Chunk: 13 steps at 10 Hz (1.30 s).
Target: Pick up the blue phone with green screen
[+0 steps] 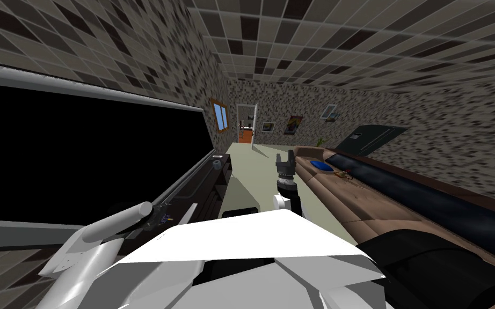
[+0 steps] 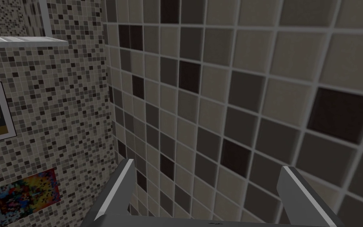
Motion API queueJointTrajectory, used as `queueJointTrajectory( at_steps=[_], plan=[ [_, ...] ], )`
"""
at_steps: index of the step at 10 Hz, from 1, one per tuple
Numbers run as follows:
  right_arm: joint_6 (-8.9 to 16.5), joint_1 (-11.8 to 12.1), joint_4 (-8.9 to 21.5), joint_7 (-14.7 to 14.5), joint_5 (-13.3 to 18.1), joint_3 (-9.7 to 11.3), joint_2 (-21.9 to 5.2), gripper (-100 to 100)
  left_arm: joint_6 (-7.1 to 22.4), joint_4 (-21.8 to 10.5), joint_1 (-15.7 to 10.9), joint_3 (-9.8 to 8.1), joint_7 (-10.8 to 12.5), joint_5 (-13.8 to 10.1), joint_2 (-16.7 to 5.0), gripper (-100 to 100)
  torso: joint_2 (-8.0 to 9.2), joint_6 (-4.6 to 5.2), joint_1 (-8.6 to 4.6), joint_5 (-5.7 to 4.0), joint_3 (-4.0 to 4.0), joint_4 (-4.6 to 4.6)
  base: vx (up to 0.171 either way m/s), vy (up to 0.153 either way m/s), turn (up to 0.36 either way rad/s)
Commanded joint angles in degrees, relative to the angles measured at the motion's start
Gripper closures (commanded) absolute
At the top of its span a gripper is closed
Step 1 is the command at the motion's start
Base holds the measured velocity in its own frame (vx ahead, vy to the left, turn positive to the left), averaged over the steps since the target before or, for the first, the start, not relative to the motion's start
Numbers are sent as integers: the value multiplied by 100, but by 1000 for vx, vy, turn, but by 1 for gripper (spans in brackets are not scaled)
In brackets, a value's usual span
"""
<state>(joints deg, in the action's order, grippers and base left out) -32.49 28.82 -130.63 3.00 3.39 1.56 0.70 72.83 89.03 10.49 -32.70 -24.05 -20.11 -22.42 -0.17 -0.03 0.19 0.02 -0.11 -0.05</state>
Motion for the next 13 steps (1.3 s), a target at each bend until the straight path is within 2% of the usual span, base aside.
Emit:
queueJointTrajectory(
  at_steps=[1,2,4,8,10,11,12,13],
  plan=[
    [0,0,0,0,0,0,0,0,171,-44,-5,-25,20,18,-4,-100,0,0,0,0,0,0,57,38,3],
    [0,0,0,0,0,0,0,0,405,-121,-16,-90,44,20,-45,-100,3,1,-3,0,1,0,61,35,11],
    [0,0,0,0,0,0,0,0,622,-189,-26,-149,68,24,-82,-100,-5,0,5,1,-3,-1,82,56,9],
    [0,0,0,0,0,0,0,0,1254,-357,-43,-323,146,39,-192,-100,-6,1,4,2,-4,-1,75,48,12],
    [0,0,0,0,0,0,0,0,1436,-388,-45,-373,171,44,-227,-100,1,1,-1,1,0,0,53,41,8],
    [0,0,0,0,0,0,0,0,1338,-436,-63,-357,149,41,-230,-100,5,1,-2,0,2,1,20,19,-1],
    [0,-1,0,0,0,0,0,0,1354,-442,-65,-360,150,41,-234,0,14,1,-10,-1,7,2,0,0,0],
    [0,-1,0,0,0,0,1,0,1165,-608,-90,-278,182,83,-192,-100,21,1,-16,-2,12,4,1,18,-7]
  ],
)
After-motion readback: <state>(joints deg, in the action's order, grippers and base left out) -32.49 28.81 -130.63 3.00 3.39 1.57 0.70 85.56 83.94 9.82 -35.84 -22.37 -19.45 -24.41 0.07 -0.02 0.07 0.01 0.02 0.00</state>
